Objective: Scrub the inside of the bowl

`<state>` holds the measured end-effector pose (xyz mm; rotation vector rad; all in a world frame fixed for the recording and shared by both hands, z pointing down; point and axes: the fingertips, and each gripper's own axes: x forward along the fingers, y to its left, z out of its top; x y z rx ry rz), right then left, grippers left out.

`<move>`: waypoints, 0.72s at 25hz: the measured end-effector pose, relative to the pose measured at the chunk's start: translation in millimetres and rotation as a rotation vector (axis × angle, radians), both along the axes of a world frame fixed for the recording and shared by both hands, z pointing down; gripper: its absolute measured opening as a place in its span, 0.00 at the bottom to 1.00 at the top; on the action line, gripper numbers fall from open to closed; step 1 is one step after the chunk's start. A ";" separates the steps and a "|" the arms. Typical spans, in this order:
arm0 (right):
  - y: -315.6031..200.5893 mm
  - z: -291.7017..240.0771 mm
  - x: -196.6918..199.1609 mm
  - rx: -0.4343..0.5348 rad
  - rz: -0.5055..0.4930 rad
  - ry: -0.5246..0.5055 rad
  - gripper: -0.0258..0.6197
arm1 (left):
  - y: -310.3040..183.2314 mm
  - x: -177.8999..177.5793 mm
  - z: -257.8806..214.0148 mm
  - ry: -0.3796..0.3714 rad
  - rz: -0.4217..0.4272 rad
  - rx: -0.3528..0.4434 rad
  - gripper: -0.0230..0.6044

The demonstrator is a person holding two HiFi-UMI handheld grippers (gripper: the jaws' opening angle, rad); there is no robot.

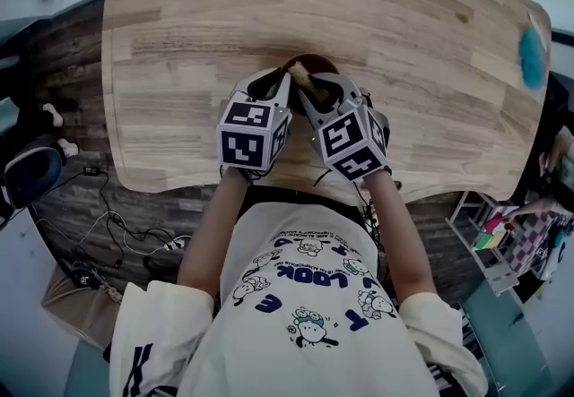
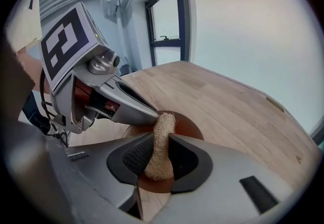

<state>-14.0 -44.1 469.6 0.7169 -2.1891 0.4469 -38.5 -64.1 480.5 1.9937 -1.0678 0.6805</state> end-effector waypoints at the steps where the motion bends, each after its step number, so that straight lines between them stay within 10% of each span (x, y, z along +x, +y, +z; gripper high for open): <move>1: -0.6 0.1 0.3 0.002 0.008 0.002 0.17 | -0.3 -0.4 0.0 0.007 -0.014 -0.002 0.12; 18: -13.8 0.4 12.4 0.088 0.307 0.055 0.17 | 18.1 -10.1 -0.2 0.095 -0.270 -0.037 0.12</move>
